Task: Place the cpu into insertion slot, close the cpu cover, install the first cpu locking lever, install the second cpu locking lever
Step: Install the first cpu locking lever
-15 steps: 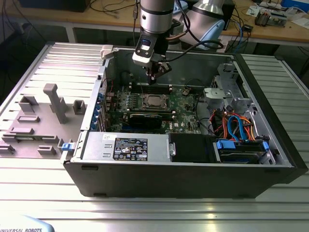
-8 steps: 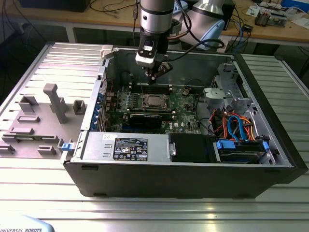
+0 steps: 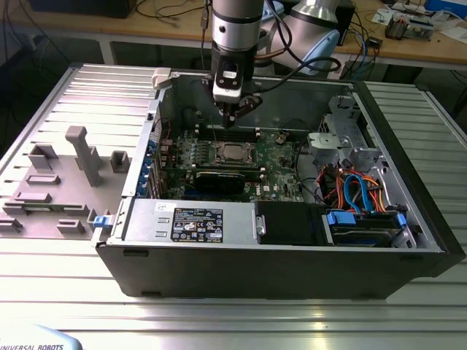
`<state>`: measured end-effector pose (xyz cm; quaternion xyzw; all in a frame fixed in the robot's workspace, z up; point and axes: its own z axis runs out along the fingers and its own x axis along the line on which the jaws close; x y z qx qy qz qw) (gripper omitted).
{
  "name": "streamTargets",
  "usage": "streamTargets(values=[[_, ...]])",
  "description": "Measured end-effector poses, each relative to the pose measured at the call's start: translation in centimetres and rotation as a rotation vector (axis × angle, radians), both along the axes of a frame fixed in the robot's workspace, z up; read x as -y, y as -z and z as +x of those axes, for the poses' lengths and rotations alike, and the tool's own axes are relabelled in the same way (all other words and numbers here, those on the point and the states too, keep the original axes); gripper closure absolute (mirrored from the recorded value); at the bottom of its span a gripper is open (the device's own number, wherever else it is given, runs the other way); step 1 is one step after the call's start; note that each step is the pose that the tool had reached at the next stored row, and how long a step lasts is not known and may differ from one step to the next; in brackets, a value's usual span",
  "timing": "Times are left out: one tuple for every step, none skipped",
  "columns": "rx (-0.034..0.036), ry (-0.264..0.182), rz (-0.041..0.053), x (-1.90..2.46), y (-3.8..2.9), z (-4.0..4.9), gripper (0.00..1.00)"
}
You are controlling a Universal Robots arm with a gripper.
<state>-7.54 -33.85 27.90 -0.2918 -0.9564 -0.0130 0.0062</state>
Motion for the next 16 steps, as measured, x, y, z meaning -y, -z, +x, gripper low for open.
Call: streamTargets(values=[[0.0,-0.014,0.0,0.0,0.0,0.0,0.89],[0.0001,-0.029,0.0001,0.0,0.01,0.0,0.89],[0.0001,-0.035,0.0002,0.0,0.02,0.0,0.89],[0.0001,-0.038,0.0002,0.0,0.02,0.0,0.89],[0.0001,-0.039,0.0002,0.0,0.02,0.0,0.89],[0.0001,-0.039,0.0002,0.0,0.02,0.0,0.89],[0.0001,-0.04,0.0002,0.0,0.02,0.0,0.89],[0.0001,-0.04,0.0003,0.0,0.02,0.0,0.89],[0.0001,-0.04,0.0002,0.0,0.02,0.0,0.89],[0.0001,-0.04,0.0002,0.0,0.02,0.0,0.89],[0.0001,-0.04,0.0002,0.0,0.02,0.0,0.89],[0.0001,-0.04,0.0002,0.0,0.02,0.0,0.89],[0.0001,-0.04,0.0002,0.0,0.02,0.0,0.89],[0.0002,-0.04,0.0002,0.0,0.02,0.0,0.89],[0.0001,-0.04,0.0002,0.0,0.02,0.0,0.89],[0.0001,-0.04,0.0002,0.0,0.02,0.0,0.89]])
